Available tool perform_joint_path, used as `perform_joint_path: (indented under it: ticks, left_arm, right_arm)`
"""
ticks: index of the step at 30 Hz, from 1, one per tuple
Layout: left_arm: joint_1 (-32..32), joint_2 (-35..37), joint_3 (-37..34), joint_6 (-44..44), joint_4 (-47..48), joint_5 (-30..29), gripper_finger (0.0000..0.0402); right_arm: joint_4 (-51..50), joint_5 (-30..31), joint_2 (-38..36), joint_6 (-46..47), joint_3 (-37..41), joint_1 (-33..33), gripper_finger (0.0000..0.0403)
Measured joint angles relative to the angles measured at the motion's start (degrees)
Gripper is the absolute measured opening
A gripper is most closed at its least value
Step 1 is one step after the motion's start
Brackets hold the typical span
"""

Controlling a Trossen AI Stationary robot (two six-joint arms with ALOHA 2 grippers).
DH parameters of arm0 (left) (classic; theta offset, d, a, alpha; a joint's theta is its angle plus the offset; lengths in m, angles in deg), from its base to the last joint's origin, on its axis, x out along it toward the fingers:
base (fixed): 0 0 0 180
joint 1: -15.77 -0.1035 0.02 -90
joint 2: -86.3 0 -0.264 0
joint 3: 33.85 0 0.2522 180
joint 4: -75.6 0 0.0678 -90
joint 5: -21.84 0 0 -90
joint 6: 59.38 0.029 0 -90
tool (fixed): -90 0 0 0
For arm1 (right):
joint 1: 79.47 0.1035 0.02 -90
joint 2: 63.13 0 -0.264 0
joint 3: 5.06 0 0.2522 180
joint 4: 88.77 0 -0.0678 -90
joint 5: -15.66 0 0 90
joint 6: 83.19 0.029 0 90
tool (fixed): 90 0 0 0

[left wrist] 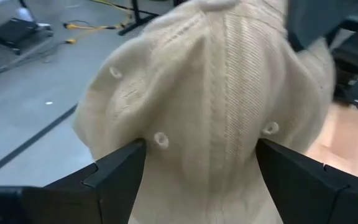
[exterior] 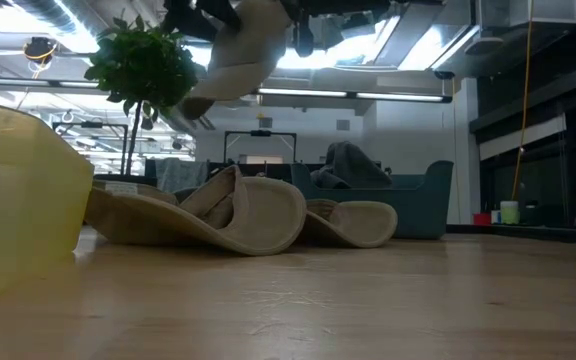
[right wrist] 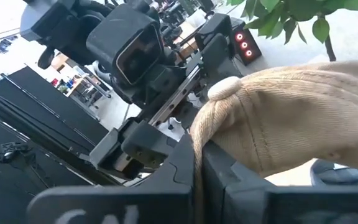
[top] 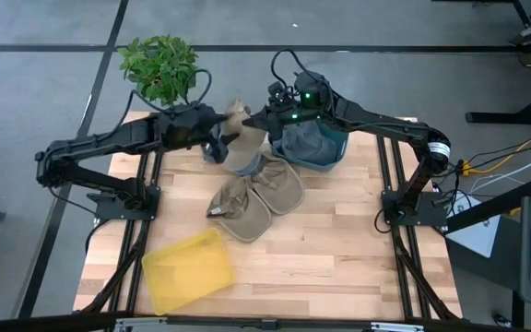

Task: Pick & Place hat
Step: Put the right brown cap into the yellow bin

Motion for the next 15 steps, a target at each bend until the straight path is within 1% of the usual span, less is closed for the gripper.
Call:
perform_joint_path:
  ticks: [3, 6, 12, 15]
  left_arm:
    - [-0.07, -0.45, 0.00, 0.86, -1.83, -1.44, 0.0306]
    - [-0.07, -1.01, 0.00, 2.40, -4.79, -1.42, 0.0306]
    - [-0.07, -2.24, 0.00, 7.81, -11.34, 4.28, 0.0306]
    - [-0.07, -2.65, 0.00, 9.02, -12.74, 4.55, 0.0306]
  right_arm:
    - [0.16, 0.00, 0.00, -0.13, 0.02, 0.00, 0.0007]
    - [1.44, 0.02, -0.02, -0.07, 0.02, 0.00, 0.0007]
    - [3.09, -0.07, -0.02, 0.02, 0.02, 0.00, 0.0007]
    - [3.39, -0.25, 0.00, 0.19, 0.00, 0.00, 0.0007]
